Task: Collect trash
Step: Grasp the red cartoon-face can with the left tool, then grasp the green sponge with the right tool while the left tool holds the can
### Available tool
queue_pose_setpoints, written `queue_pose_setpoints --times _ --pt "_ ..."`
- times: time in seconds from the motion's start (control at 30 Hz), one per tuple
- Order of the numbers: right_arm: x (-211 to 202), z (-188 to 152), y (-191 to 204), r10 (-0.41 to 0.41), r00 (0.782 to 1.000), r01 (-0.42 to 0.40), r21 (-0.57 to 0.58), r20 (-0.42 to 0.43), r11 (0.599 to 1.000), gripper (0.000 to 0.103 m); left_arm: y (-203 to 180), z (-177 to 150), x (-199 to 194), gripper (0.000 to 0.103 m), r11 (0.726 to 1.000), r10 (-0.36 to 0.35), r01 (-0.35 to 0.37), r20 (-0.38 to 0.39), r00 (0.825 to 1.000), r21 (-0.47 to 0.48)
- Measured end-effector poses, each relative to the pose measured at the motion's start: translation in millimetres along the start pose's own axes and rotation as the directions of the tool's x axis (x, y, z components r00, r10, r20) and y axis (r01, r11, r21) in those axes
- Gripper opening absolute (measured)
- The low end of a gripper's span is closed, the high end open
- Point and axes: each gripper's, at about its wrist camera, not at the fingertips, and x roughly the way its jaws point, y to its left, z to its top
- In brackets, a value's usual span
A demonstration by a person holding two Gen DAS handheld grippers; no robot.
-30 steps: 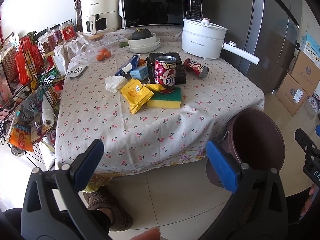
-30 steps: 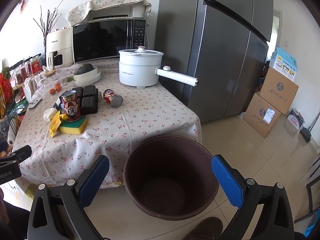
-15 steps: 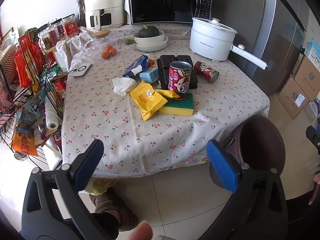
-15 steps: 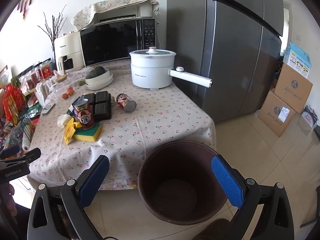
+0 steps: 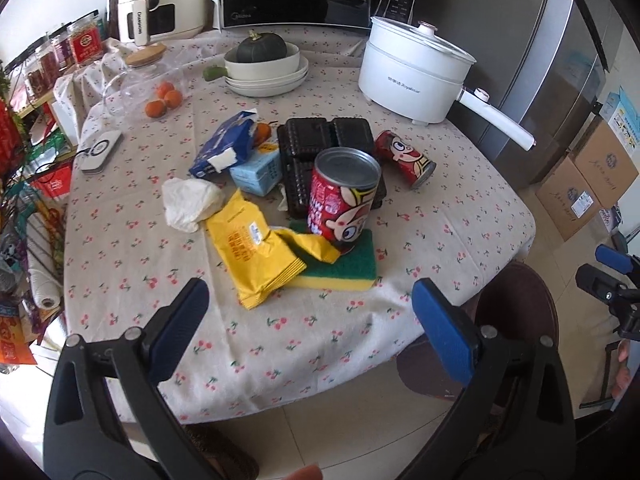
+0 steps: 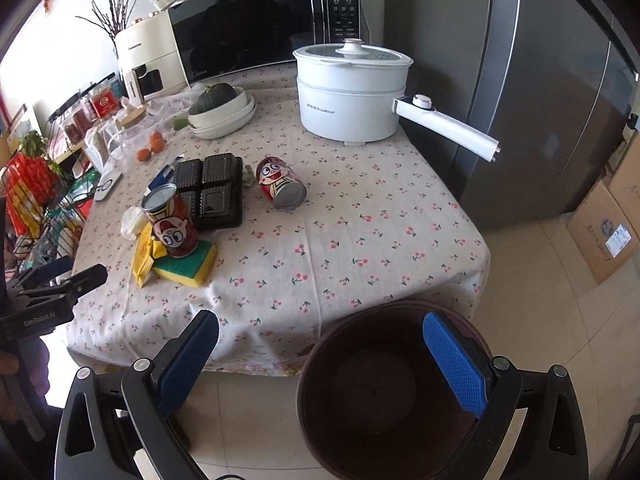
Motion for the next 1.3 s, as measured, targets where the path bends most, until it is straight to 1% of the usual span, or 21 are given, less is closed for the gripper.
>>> queue_pose_setpoints --times 0.07,0.13,0.17,0.2,0.27,0.33,0.4,0.47,0.57,0.77,0.93,1.0,1.1,1.2,1.3 --pt "17.5 2.4 -7.8 0.000 1.000 0.000 0.028 -0.011 1.000 0.103 -3.0 6.8 15.1 0.096 1.000 -0.013 0.013 0.007 1.000 0.011" --pt "38.5 3.1 -14.3 -0.010 0.998 0.013 0.051 -0.067 0.999 0.103 -4.9 15.9 29.3 0.093 1.000 -0.015 0.015 0.005 1.000 0.019" --pt "48.3 5.1 -17.1 -0.002 0.995 0.008 0.058 -0.097 0.998 0.103 -5.6 21.2 35.3 0.090 1.000 -0.024 0.024 0.004 1.000 0.018" --pt "56.0 7.7 -19.9 0.007 0.993 0.001 0.067 -0.114 0.998 0.103 -6.4 25.9 39.9 0.088 0.999 -0.034 0.034 0.004 0.999 0.018" --pt "68.0 15.1 -24.1 -0.010 0.992 0.021 0.079 -0.129 0.997 0.103 -9.9 33.1 49.0 0.088 0.999 -0.029 0.028 0.007 1.000 0.027" --pt "76.6 23.1 -24.9 -0.043 0.991 0.051 0.064 -0.128 0.997 0.103 -13.2 37.5 57.6 0.080 0.999 -0.018 0.018 -0.007 1.000 0.034" --pt "82.7 27.1 -22.8 -0.075 0.989 0.080 0.040 -0.124 0.996 0.103 -12.9 40.5 64.9 0.061 0.999 -0.029 0.030 -0.033 0.999 0.020" --pt "88.3 30.0 -21.2 -0.080 0.988 0.085 0.028 -0.130 0.996 0.103 -10.9 42.5 68.1 0.054 0.998 -0.057 0.057 -0.053 0.997 -0.013" --pt "95.8 32.1 -19.2 -0.057 0.987 0.064 0.041 -0.147 0.997 0.103 -8.4 47.6 63.5 0.054 0.997 -0.061 0.059 -0.053 0.997 -0.046" --pt "105.2 36.3 2.2 -0.028 0.988 0.034 0.032 -0.153 0.999 0.103 13.1 50.5 28.0 0.054 0.985 -0.121 0.120 0.002 0.993 -0.127" --pt "115.4 37.4 37.7 0.020 0.988 -0.021 -0.009 -0.153 1.000 0.103 47.5 42.9 1.1 0.054 0.977 -0.104 0.108 0.033 0.994 -0.184" --pt "121.6 36.9 55.7 0.039 0.988 -0.046 -0.042 -0.152 0.998 0.103 64.0 37.5 -5.4 0.054 0.974 -0.084 0.089 0.033 0.996 -0.209" --pt "132.4 36.1 83.5 0.061 0.983 -0.075 -0.073 -0.171 0.995 0.103 85.1 27.9 -11.8 0.054 0.974 -0.030 0.035 0.027 0.999 -0.222" --pt "136.4 36.8 112.2 0.126 0.974 -0.143 -0.082 -0.187 0.986 0.103 104.0 18.9 -13.7 0.054 0.976 0.034 -0.031 0.012 0.999 -0.216" --pt "137.5 38.3 143.0 0.178 0.968 -0.198 -0.098 -0.179 0.975 0.103 121.3 10.9 -14.4 0.054 0.975 0.074 -0.074 -0.007 0.997 -0.209"
